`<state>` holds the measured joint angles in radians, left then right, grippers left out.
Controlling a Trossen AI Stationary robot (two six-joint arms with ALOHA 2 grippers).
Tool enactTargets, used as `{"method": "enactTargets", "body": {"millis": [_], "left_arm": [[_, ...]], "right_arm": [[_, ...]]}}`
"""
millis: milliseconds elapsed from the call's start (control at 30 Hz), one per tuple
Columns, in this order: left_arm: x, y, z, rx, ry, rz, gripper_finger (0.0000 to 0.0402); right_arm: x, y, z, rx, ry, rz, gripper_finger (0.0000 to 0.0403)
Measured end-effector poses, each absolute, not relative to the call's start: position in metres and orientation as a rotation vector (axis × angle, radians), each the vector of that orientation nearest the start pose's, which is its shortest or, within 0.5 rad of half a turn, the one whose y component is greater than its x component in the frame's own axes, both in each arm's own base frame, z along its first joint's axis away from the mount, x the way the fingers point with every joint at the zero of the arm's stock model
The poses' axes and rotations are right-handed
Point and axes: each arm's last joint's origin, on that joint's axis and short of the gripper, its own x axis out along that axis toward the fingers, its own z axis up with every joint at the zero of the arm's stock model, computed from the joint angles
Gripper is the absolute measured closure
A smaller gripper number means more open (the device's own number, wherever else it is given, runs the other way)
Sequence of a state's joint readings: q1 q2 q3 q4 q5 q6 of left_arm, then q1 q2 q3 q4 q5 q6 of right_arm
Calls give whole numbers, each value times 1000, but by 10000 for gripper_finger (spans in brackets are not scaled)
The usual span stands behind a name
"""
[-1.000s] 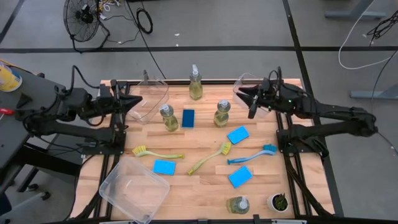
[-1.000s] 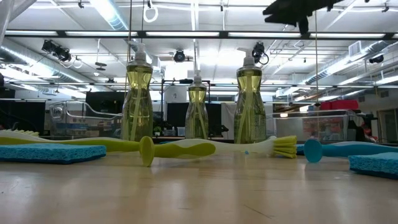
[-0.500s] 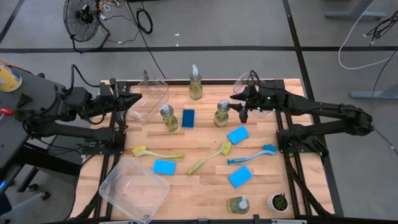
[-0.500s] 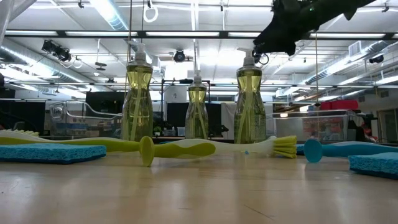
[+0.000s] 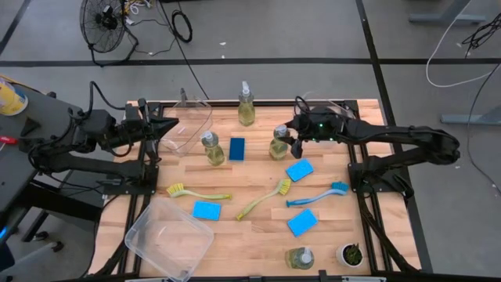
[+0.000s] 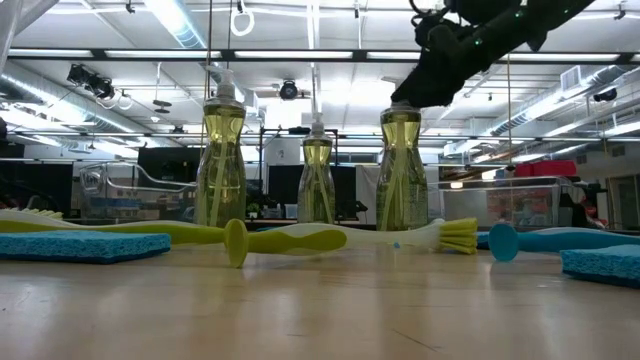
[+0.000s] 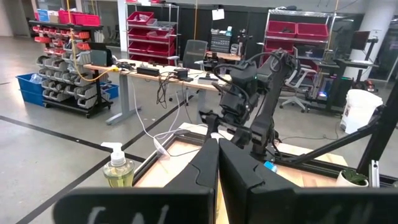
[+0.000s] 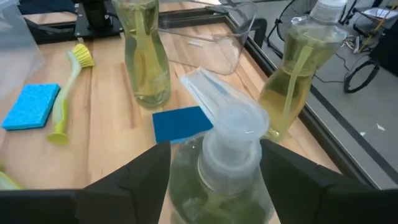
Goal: Pick & Place Kitchen Sink Supplies
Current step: Put the yellow dish soap bottle into the right transparent bin
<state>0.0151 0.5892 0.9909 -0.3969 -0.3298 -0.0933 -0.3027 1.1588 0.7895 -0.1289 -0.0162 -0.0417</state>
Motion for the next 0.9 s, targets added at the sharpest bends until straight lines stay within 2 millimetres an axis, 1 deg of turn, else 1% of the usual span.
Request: {"method": "enactTargets", "body": {"millis": [167, 367, 467, 633, 900], "left_arm": [[98, 11, 402, -93, -21, 344, 385], [98, 11, 402, -93, -21, 344, 385], [98, 11, 402, -92, -21, 344, 385], [98, 11, 402, -92, -21, 344, 385], [98, 11, 402, -93, -21, 344, 385]], "right_arm": [[245, -76, 264, 40, 479, -272, 156], [246, -76, 265, 36, 460, -273, 157], [246, -76, 264, 40, 469, -274, 166], [246, -76, 264, 38, 474, -283, 196], [246, -77, 264, 35, 471, -298, 263]]}}
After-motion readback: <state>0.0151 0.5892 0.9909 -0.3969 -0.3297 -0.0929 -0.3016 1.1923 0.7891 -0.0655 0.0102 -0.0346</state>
